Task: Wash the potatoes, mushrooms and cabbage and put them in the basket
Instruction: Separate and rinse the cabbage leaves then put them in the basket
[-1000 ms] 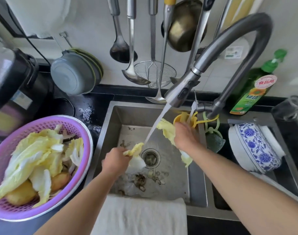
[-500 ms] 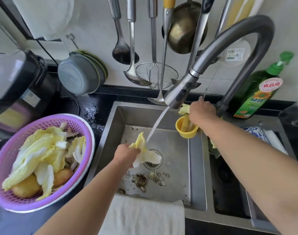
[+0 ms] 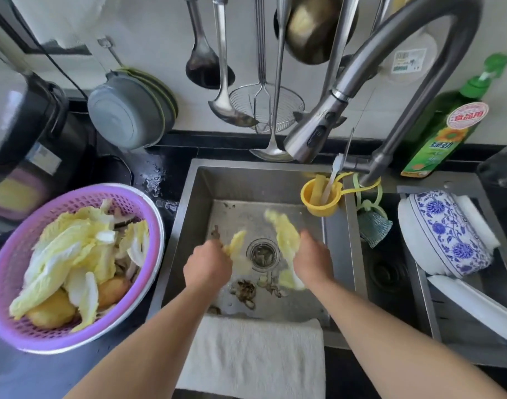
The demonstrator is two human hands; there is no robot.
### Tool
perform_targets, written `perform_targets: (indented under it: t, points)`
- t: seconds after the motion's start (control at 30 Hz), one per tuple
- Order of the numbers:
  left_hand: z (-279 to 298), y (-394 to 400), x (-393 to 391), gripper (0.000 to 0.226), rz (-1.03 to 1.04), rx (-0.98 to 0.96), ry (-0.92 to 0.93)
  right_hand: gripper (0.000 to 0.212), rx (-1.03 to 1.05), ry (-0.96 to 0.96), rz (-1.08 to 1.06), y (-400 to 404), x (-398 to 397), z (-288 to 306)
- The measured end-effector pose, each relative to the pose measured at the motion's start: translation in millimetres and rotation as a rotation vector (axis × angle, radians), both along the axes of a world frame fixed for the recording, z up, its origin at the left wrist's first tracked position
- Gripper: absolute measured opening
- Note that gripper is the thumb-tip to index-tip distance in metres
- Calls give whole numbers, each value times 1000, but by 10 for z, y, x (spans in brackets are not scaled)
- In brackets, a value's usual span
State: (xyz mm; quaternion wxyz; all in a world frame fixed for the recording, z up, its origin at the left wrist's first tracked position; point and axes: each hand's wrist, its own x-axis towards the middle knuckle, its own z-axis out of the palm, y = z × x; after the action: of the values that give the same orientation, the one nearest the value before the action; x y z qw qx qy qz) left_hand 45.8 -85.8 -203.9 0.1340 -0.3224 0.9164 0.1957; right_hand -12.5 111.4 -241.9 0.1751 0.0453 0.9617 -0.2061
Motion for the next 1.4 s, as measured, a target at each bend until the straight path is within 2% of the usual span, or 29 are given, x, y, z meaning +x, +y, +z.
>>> perform_targets:
  t: [0.07, 0.17, 0.27, 0.37, 0.43, 0.53, 0.7, 0.77, 0.83, 0.9, 0.93, 1.0, 1.07, 1.17, 1.3, 1.4]
  points:
    - [-14, 25, 86, 14, -9, 16, -20, 23, 25, -31, 10, 5, 108, -6]
    - [32, 49, 126, 19, 82, 140, 98, 20, -17, 3, -17, -31, 84, 65]
    - [261, 5, 207, 18, 163, 284, 140, 16, -72, 16, -33, -110, -35, 258]
    - [537, -179, 322, 11, 254, 372, 259, 16, -163, -53, -30, -281, -111, 545]
    - [775, -359, 436, 8, 316, 373, 321, 22, -250, -85, -1, -491, -99, 811]
    - [1171, -742, 573, 16, 462, 398, 452, 31, -418, -127, 35, -943, -51, 1226]
    - [1751, -1648, 860, 15, 693, 314, 625, 35, -890, -259, 12, -2020, 52, 1776]
    - [1807, -2047, 960, 28, 781, 364, 650, 32, -973, -337, 31, -2443, 111, 1831]
    - [1687, -2363, 1055, 37, 778, 317, 447, 32, -880, -392, 94, -2757, 175, 1717]
    - [1470, -2518, 1180, 49, 612, 62, 102, 50, -532, -252, 252, -2881, 267, 1537]
    - [1373, -2539, 1245, 59, 529, -29, 53, 55, -389, -128, 319, -2876, 343, 1445]
    - [1178, -2540, 1326, 65, 382, -71, 99, 57, -282, 34, 495, -2833, 512, 1256]
    - [1020, -2491, 1344, 58, 195, -62, 90, 55, -195, 51, 694, -2801, 639, 1094]
    - [897, -2404, 1290, 54, 54, 108, -30, 52, 9, 88, 894, -2812, 665, 899]
    - [849, -2460, 1186, 52, 27, 166, -18, 59, 133, 22, 1038, -2808, 633, 938]
    - [845, -2478, 1091, 51, 68, 186, 3, 63, 139, -44, 1084, -2760, 585, 1026]
